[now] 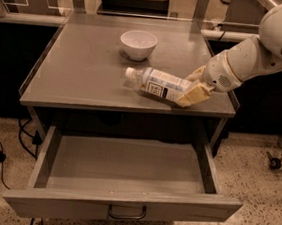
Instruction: Pick blue plastic bottle from top drawer and place on counter
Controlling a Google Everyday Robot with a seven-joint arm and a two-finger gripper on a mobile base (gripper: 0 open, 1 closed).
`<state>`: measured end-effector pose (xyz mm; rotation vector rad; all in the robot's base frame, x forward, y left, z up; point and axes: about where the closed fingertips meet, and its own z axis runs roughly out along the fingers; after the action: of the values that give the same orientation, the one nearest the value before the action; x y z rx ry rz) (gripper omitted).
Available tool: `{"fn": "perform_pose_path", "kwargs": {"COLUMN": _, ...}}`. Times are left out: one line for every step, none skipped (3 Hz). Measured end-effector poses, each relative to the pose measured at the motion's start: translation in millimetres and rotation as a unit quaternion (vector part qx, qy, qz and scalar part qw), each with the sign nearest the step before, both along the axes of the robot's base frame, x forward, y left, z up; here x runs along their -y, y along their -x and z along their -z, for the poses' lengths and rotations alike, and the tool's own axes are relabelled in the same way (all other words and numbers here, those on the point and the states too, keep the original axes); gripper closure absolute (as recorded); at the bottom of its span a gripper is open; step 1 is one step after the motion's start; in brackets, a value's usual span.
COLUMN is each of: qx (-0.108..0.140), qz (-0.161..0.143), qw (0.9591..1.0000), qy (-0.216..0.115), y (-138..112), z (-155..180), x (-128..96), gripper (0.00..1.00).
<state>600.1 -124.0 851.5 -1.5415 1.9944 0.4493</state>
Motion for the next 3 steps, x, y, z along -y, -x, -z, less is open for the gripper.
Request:
{"fn": "perform_pose_path", "kwargs": {"qx": 0.011, "qz": 0.023, "qw": 0.9996, "qy": -0.009, "y": -6.4, "z": 12.4, "x": -5.6, "gripper": 1.0}}
{"fn": "perform_pose_path", "kwargs": {"qx": 0.016, "qz": 0.027, "qw": 0.9995, "qy": -0.011, "y": -10.0, "z": 15.8, "x": -11.0, "gripper": 0.83}}
{"fn": "perform_pose_path", "kwargs": {"qx": 0.016, "qz": 0.027, "qw": 0.9995, "qy": -0.011, "y": -9.9, "z": 15.7, "x": -11.1, "gripper": 0.6}}
